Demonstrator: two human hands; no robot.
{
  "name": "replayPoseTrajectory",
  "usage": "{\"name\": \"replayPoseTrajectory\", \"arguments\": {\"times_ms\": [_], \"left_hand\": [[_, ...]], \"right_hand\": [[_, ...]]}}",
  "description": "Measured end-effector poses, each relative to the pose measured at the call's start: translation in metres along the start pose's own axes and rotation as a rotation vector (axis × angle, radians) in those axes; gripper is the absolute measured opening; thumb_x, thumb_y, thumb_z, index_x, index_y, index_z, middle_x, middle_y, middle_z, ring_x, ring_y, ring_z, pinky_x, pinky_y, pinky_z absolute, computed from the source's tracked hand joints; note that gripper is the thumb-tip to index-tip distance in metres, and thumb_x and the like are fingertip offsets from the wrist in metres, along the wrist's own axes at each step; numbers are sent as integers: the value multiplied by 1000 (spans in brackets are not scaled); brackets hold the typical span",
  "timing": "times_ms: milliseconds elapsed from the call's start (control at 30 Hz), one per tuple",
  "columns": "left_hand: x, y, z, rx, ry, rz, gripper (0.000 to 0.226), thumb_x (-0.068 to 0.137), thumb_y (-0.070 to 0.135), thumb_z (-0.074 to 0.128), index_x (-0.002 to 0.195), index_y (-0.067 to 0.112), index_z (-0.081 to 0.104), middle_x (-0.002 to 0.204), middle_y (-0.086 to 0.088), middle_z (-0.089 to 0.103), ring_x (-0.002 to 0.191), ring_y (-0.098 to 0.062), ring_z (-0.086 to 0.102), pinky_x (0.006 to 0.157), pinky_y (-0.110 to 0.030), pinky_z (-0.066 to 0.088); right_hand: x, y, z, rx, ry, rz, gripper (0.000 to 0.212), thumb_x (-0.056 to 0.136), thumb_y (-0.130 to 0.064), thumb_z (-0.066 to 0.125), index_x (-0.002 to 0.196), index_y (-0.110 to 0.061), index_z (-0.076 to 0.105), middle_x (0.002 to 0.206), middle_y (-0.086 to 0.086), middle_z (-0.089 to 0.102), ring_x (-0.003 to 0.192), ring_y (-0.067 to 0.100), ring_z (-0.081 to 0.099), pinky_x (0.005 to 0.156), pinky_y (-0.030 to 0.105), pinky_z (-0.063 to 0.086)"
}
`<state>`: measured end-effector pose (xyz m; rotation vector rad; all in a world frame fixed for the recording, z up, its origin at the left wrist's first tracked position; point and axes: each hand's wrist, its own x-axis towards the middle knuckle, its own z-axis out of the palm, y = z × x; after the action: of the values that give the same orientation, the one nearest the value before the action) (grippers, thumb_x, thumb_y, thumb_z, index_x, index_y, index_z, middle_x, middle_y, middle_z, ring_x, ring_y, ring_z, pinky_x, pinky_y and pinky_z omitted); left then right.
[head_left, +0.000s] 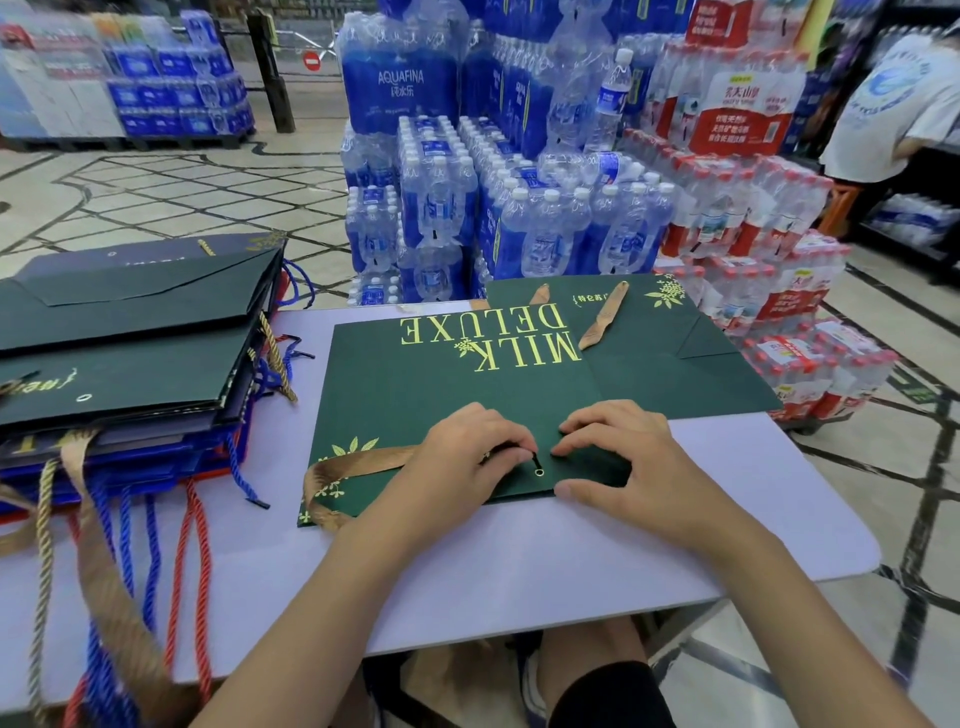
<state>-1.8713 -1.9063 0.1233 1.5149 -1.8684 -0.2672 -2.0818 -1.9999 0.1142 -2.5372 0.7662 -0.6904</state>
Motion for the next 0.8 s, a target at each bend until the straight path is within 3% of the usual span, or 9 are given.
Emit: {"name": "replayPoseTrajectory", "arguments": {"times_ms": [233, 400, 500, 633, 800], "left_hand": [[-1, 1, -2, -65, -30, -89, 9, 94, 20, 61, 94, 23, 69, 84, 13, 60, 87, -3, 49, 75, -9, 35], [-1, 4, -2, -50, -30, -75, 7, 91, 21, 65, 92, 21, 72, 80, 17, 60, 88, -5, 48, 77, -11, 36], [-2, 4, -3, -18, -5, -15, 12, 92, 30, 63, 96, 24, 73, 90, 15, 63, 93, -6, 49, 83, -16, 39], [-9, 2, -4, 57, -34, 75, 33, 90, 37, 57, 118, 22, 68, 107, 14, 63, 100, -8, 51, 89, -21, 41], [-6, -5, 0, 105, 85, 157, 34, 97, 30, 46, 120, 17, 68, 106, 9, 67, 90, -15, 57, 74, -36, 51]], "right_hand": [[-2, -2, 1, -11, 106, -52, 35, 76, -62, 65, 95, -33, 74, 111, -24, 63, 116, -1, 50, 102, 32, 29], [-3, -4, 3, -58, 211, -141, 30, 79, -54, 68, 86, -26, 76, 98, -21, 70, 101, 0, 59, 94, 41, 38], [0, -7, 4, -109, 315, -213, 26, 83, -46, 70, 78, -21, 76, 87, -18, 72, 85, 6, 65, 86, 39, 41], [2, -7, 4, -196, 428, -258, 30, 92, -42, 64, 76, -18, 74, 80, -12, 70, 77, 14, 64, 81, 36, 38], [-1, -24, 2, -356, 585, -200, 24, 89, -31, 71, 76, -11, 68, 75, 0, 56, 67, 20, 51, 61, 30, 40]]}}
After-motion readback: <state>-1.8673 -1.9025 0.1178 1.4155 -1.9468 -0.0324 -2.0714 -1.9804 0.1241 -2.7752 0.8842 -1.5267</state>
